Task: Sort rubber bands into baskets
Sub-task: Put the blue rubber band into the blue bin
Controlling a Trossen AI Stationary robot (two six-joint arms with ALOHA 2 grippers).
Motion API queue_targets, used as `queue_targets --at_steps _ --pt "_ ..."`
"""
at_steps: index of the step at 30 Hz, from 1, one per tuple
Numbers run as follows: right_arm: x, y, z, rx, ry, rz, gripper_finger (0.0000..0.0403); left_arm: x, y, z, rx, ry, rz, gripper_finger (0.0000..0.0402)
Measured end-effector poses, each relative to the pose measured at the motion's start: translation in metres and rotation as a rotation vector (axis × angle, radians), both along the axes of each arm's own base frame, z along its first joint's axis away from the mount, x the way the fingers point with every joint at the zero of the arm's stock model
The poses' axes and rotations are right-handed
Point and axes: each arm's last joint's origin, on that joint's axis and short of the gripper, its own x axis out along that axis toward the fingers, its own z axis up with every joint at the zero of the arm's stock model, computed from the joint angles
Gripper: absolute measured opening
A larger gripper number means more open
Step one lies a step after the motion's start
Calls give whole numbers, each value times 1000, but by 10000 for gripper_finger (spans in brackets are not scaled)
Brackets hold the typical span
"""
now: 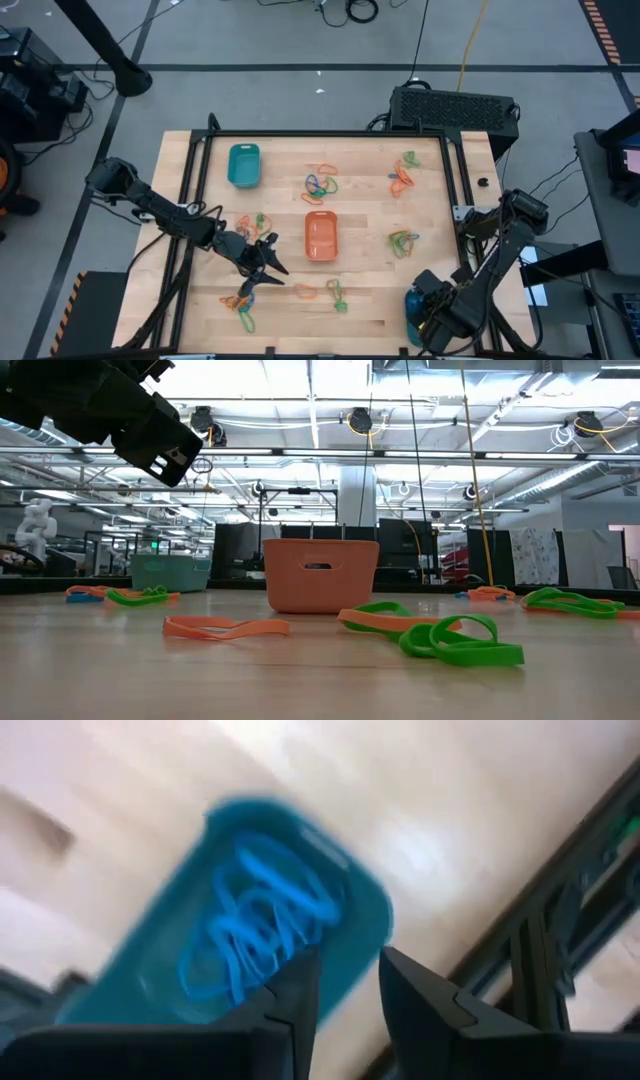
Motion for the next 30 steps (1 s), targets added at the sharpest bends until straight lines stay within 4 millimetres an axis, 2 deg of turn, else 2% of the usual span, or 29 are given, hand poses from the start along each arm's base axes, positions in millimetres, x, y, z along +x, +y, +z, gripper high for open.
queue_targets --at_steps 6,10,15,20,23,26,30 --pt "23 -21 1 -38 -46 -55 97 0 1 0 9 -5 26 142" --pt "44 -46 5 -43 -52 -23 94 1 1 1 4 -13 28 142" --pt "70 -88 6 -65 7 46 93 1 1 1 -16 -3 36 142" --pt "85 -141 7 -158 89 -5 93 0 0 1 -16 0 34 142" --pt "82 -171 -4 -151 152 -56 93 0 0 0 -12 8 34 142" --pt "69 -196 -22 -97 180 -93 93 -1 -1 -2 -3 26 29 142" --pt "45 -215 -42 -16 87 -153 93 -4 -5 -4 1 49 8 142"
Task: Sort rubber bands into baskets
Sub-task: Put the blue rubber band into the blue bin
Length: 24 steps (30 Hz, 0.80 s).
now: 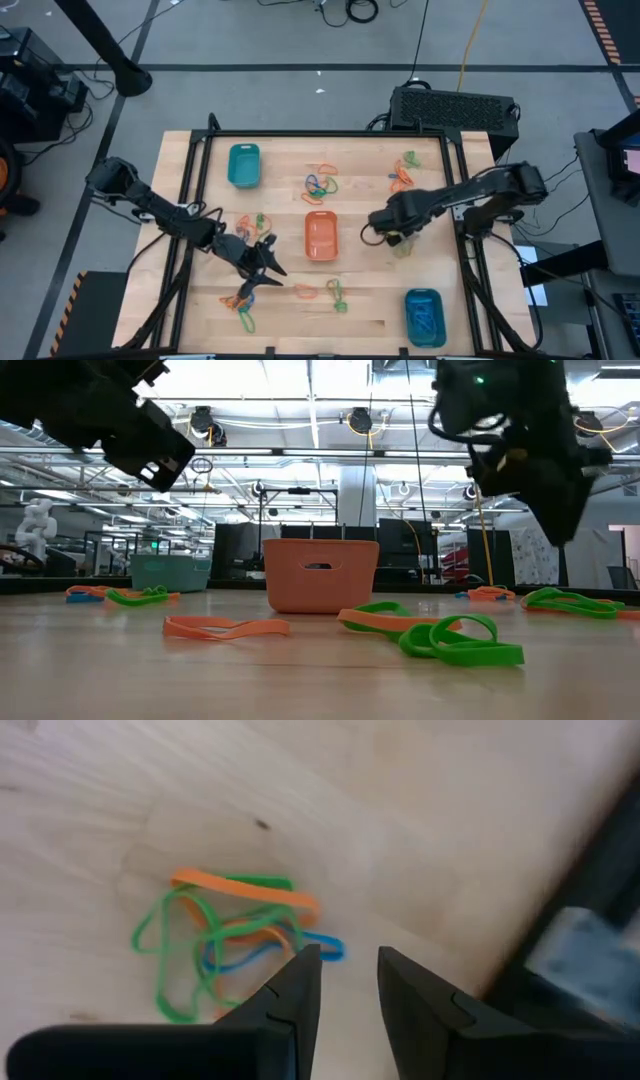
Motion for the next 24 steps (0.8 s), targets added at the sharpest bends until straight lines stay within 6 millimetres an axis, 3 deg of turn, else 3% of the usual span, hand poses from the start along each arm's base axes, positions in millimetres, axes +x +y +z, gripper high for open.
queue_targets --at_steps 8,24 --pt "-39 -10 -26 62 -116 -142 93 -2 -5 0 -4 4 8 142" --pt "-47 2 -62 105 -175 -176 83 -2 -4 0 4 -1 34 142"
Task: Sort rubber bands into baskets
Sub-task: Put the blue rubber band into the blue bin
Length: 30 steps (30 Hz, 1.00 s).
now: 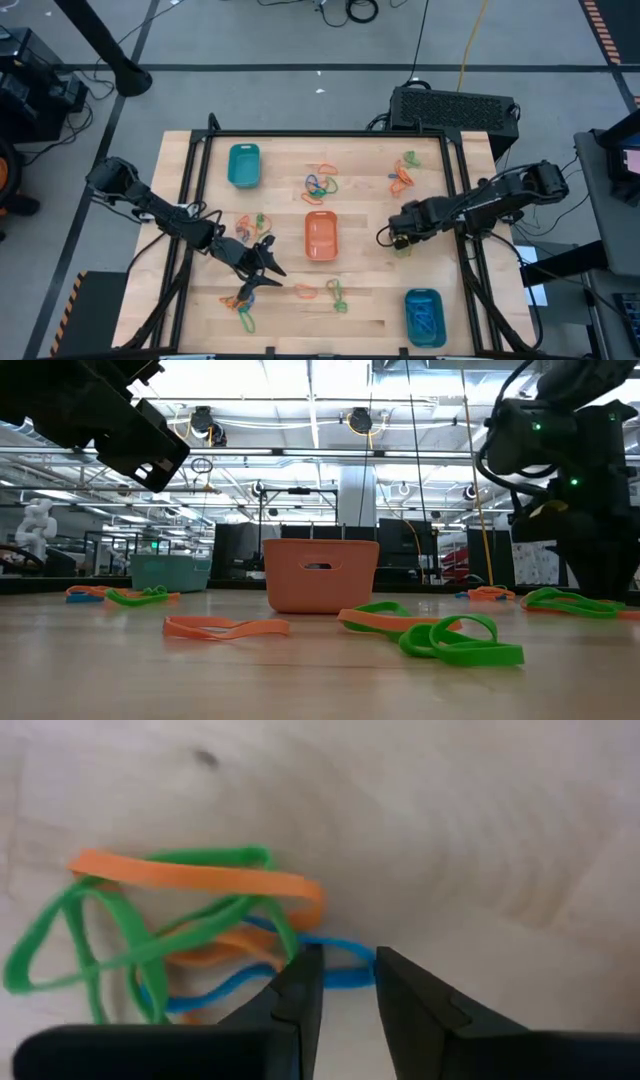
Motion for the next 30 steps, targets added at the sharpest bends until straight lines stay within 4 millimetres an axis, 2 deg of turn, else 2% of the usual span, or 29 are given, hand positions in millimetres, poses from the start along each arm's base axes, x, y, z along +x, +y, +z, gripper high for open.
queue_targets --at_steps 8,13,19,21,24,30 --pt "2 4 2 40 -5 35 6 0 0 0 0 0 0 142" --pt "7 6 15 21 2 74 1 0 0 0 0 0 0 142" --pt "13 6 47 -56 61 93 1 0 0 0 0 0 0 142" --pt "16 7 52 -50 53 96 1 0 0 0 -1 0 0 142" --pt "17 8 50 -25 39 99 1 0 0 0 -14 6 7 142" --pt "8 7 29 -7 113 16 8 0 0 0 -23 10 11 142"
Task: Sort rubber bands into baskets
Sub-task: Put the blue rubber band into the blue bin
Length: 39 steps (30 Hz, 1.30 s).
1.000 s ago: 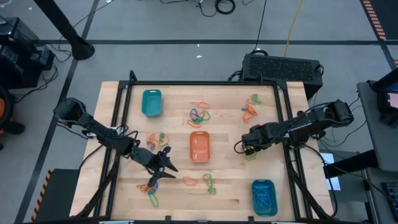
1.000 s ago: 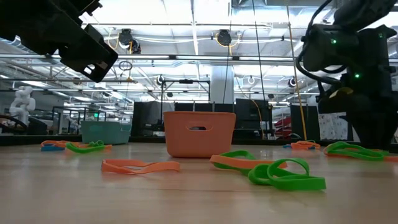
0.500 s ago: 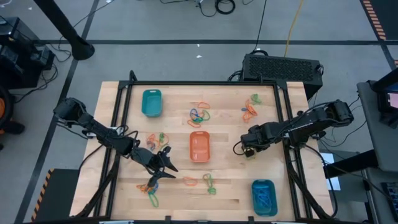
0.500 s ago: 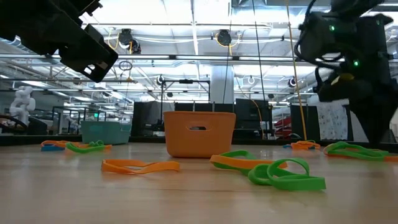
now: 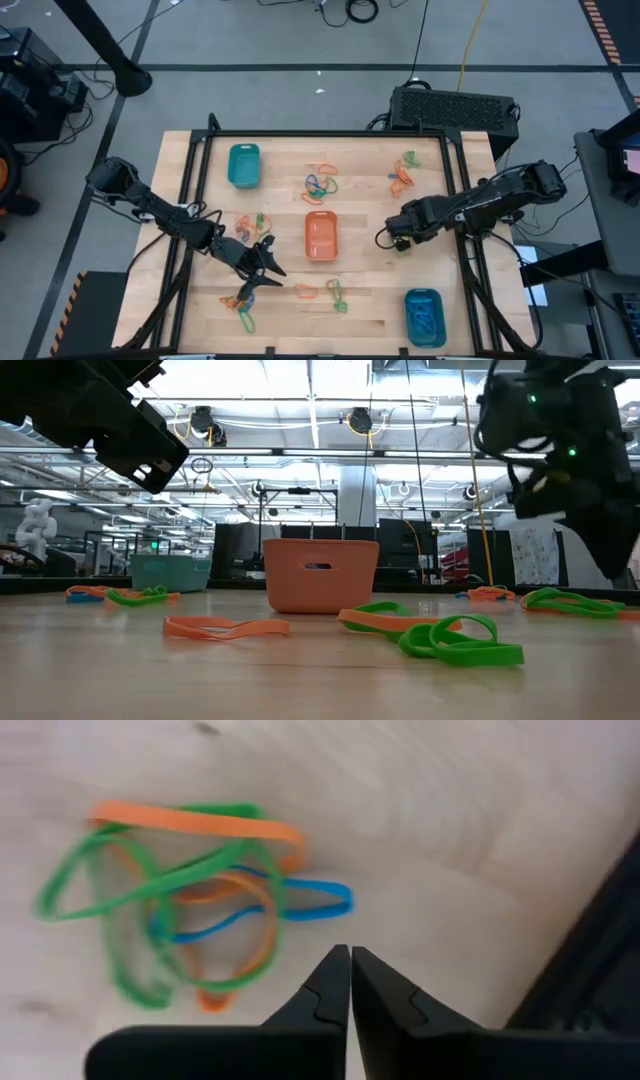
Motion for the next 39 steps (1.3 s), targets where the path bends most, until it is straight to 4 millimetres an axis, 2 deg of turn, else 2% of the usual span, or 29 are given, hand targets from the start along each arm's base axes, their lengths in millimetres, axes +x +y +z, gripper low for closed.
queue_targets --at_steps 4,13,17,21,25,28,31,35,39 --pt "-2 -1 -5 -23 -7 -20 35 0 0 0 1 0 0 142" --pt "2 -1 -6 -21 -43 31 121 0 0 0 1 0 -1 142" --pt "-1 -1 -10 -26 -30 23 131 0 0 0 1 0 -2 142" --pt "-7 -2 -22 -27 -35 15 126 0 0 0 1 0 -3 142" --pt "-7 -2 -36 -14 -122 11 118 0 0 0 0 1 -6 142" --pt "-8 -2 -39 -11 -140 8 110 0 0 0 0 1 -6 142" --pt "-8 -2 -38 -13 -124 0 80 0 0 0 1 2 -6 142" --pt "-7 -2 -30 -16 -102 26 12 0 0 0 2 3 -6 142" --pt "1 -3 -10 -71 -83 52 4 0 0 0 3 3 -6 142"
